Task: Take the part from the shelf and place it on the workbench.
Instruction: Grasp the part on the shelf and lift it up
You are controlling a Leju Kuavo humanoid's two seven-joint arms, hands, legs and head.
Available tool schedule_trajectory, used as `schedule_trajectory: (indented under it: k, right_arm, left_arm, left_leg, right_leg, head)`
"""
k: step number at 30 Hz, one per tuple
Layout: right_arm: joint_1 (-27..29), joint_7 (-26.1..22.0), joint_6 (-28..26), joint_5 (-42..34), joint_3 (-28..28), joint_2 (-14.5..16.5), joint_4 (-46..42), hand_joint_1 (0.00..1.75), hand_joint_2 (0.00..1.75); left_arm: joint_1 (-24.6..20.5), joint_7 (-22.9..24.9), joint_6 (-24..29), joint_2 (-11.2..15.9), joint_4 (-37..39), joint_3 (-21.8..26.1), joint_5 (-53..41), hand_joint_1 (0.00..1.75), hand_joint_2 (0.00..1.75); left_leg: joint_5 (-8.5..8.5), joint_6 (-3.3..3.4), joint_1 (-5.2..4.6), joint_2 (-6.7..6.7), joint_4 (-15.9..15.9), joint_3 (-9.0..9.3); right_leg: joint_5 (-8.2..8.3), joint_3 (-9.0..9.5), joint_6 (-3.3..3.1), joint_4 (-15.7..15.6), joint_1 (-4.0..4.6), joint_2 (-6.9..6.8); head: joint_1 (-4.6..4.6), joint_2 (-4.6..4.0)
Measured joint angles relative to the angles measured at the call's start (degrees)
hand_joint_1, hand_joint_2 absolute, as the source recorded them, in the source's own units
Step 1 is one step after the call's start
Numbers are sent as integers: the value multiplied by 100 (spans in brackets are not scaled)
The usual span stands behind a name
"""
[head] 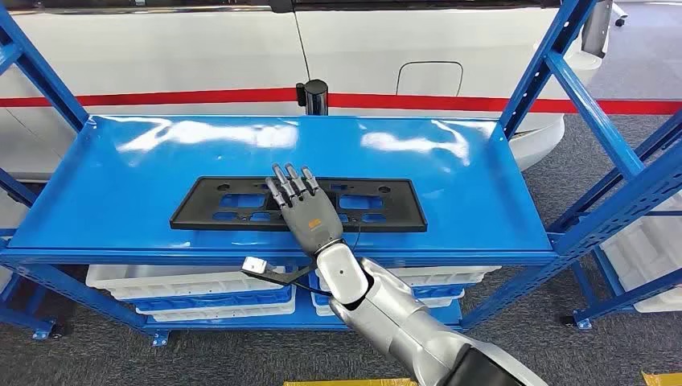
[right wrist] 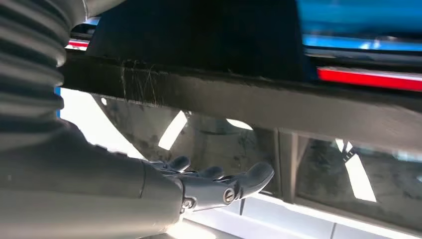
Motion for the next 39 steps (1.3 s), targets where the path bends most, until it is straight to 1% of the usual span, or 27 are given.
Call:
schedule_trajectory:
  k: [3,9,10,13,14,15,17,19,20,23,39]
  right_arm:
    - [-51,69,59,0,-3,2,75,0,175]
    - [-167,460,371,0,-7,34,266,0,175]
    - [-177,502,440,1,-10,39,284,7,175]
    - [-230,593,815,2,-55,78,340,101,175]
    - [-258,603,1000,2,-77,105,359,126,175]
    - [-282,601,1183,2,-92,138,377,128,175]
    - [-308,586,1420,2,-107,199,403,150,175]
    - [-310,566,1496,2,-113,239,421,172,175]
    - [-308,553,1513,2,-115,254,429,175,175]
    - [-282,506,1533,2,-116,278,443,174,175]
    - [-135,544,1203,2,-84,294,387,175,175]
  left_arm:
    - [0,0,1,0,0,0,16,0,0]
    - [5,-4,24,0,0,0,110,0,0]
    - [6,-8,28,0,0,0,129,0,0]
    - [16,-27,57,0,0,0,207,0,0]
    - [23,-40,69,1,1,1,241,0,0]
    - [32,-57,82,1,1,3,274,0,0]
    - [56,-95,102,2,1,8,331,0,0]
    - [81,-116,109,2,1,10,356,0,0]
    - [92,-122,110,2,2,11,361,0,0]
    - [114,-131,110,2,2,11,385,0,0]
    - [120,-170,119,2,1,10,480,0,0]
  left_leg:
    - [0,0,0,0,0,1]
    - [0,0,0,0,0,2]
    - [0,0,0,0,0,2]
    - [0,0,0,0,0,6]
    - [0,0,0,0,0,8]
    - [0,0,0,0,0,11]
    - [0,0,0,1,0,14]
    - [0,0,0,2,0,14]
    - [0,0,0,2,0,14]
    - [1,0,0,2,0,14]
    - [1,0,0,1,0,4]
  right_leg:
    - [0,1,0,0,0,0]
    - [0,2,0,0,0,0]
    - [0,3,0,0,0,0]
    - [0,6,0,0,0,0]
    - [0,8,0,0,0,0]
    - [0,9,0,0,0,0]
    - [0,11,0,0,0,0]
    - [0,11,0,0,0,0]
    - [0,11,0,0,0,0]
    - [0,11,0,0,0,0]
    - [0,4,0,0,0,0]
  head:
    - [-1,0]
    - [0,0]
    - [-1,0]
    - [-1,0]
    - [0,0]
    - [0,0]
    - [0,0]
    - [0,0]
    - [-1,0]
    - [1,0]
    - [-1,0]
